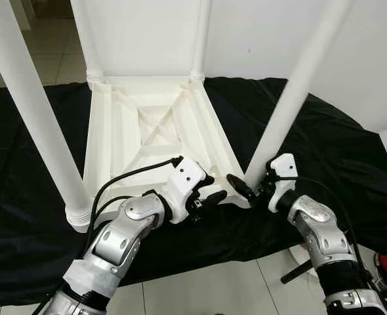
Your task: Building children table
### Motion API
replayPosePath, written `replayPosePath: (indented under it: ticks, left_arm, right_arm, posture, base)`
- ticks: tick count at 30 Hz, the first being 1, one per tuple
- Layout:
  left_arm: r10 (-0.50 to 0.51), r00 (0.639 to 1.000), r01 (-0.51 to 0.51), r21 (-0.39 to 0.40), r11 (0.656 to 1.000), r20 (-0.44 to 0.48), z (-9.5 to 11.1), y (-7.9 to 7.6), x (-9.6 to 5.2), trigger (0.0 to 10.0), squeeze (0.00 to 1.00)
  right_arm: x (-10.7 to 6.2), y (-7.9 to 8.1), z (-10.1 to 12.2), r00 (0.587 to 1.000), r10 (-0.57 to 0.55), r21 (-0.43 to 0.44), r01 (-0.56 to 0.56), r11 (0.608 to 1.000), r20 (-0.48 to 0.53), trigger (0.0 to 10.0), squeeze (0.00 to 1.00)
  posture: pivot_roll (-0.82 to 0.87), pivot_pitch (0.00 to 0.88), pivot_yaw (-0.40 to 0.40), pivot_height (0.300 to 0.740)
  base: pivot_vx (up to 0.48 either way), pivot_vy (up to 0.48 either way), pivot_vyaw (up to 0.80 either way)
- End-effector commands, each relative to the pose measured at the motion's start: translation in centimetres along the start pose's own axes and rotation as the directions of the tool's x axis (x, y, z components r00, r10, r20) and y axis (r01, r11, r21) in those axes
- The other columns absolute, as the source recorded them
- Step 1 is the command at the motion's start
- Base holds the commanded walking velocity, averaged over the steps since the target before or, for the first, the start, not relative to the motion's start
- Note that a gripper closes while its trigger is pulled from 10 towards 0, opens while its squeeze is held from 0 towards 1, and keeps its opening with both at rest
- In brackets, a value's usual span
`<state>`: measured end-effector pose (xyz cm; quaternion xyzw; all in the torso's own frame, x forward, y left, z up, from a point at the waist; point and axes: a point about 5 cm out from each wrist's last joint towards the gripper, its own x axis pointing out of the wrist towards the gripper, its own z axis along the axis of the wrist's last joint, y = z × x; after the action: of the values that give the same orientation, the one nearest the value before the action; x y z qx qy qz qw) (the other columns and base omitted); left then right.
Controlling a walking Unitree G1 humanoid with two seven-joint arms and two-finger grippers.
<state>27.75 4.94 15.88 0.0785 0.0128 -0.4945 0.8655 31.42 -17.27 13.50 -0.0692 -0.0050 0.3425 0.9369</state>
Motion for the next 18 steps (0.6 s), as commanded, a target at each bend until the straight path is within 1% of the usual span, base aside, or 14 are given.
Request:
replayPosePath:
  ticks: [1,4,8,13,15,17,18]
  left_arm:
    - [-0.003,1.000,0.003,0.009,1.000,-0.002,0.07,-0.11,-0.09,10.0,0.00]
    - [0.000,1.000,0.000,0.007,1.000,-0.003,-0.01,-0.16,-0.25,10.0,0.00]
    - [0.000,1.000,0.000,0.006,1.000,-0.005,-0.08,-0.20,-0.31,10.0,0.00]
    - [-0.004,1.000,0.004,0.005,1.000,-0.011,-0.14,-0.26,-0.36,10.0,0.00]
    - [-0.006,1.000,0.006,0.005,1.000,-0.013,-0.17,-0.26,-0.38,10.0,0.00]
    - [-0.006,1.000,0.006,0.005,1.000,-0.013,-0.17,-0.26,-0.38,10.0,0.00]
    - [-0.007,1.000,0.008,0.004,1.000,-0.013,-0.17,-0.29,-0.37,10.0,0.00]
  right_arm:
    - [0.17,0.15,-0.38,0.999,0.041,-0.003,-0.041,0.999,-0.023,0.0,0.00]
    - [0.14,0.17,-0.59,0.998,0.063,0.014,-0.063,0.998,-0.023,0.0,0.00]
    - [0.14,0.24,-0.75,0.998,0.067,0.018,-0.066,0.998,-0.021,0.0,0.00]
    - [0.13,0.36,-0.90,0.999,0.045,0.034,-0.045,0.998,0.000,0.0,0.00]
    - [0.13,0.60,-0.75,0.999,0.025,0.059,-0.026,0.998,0.024,0.0,0.00]
    - [0.13,0.65,-0.71,0.999,0.021,0.065,-0.023,0.998,0.030,0.0,0.00]
    - [0.19,0.74,-0.53,0.999,-0.016,0.074,0.013,0.997,0.042,10.0,0.00]
  posture:
    - [0.04,0.017,-0.075,0.740]
    - [0.04,0.023,-0.075,0.740]
    - [0.04,0.028,-0.074,0.740]
    - [0.04,0.032,-0.070,0.740]
    - [0.04,0.035,-0.068,0.740]
    - [0.04,0.035,-0.068,0.740]
    - [0.03,0.037,-0.068,0.740]
  base:
    - [0.000,0.000,0.00]
    - [0.000,0.000,0.00]
    - [0.000,0.000,0.00]
    - [0.000,0.000,0.00]
    - [0.000,0.000,0.00]
    - [0.000,0.000,0.00]
    - [0.000,0.000,0.00]
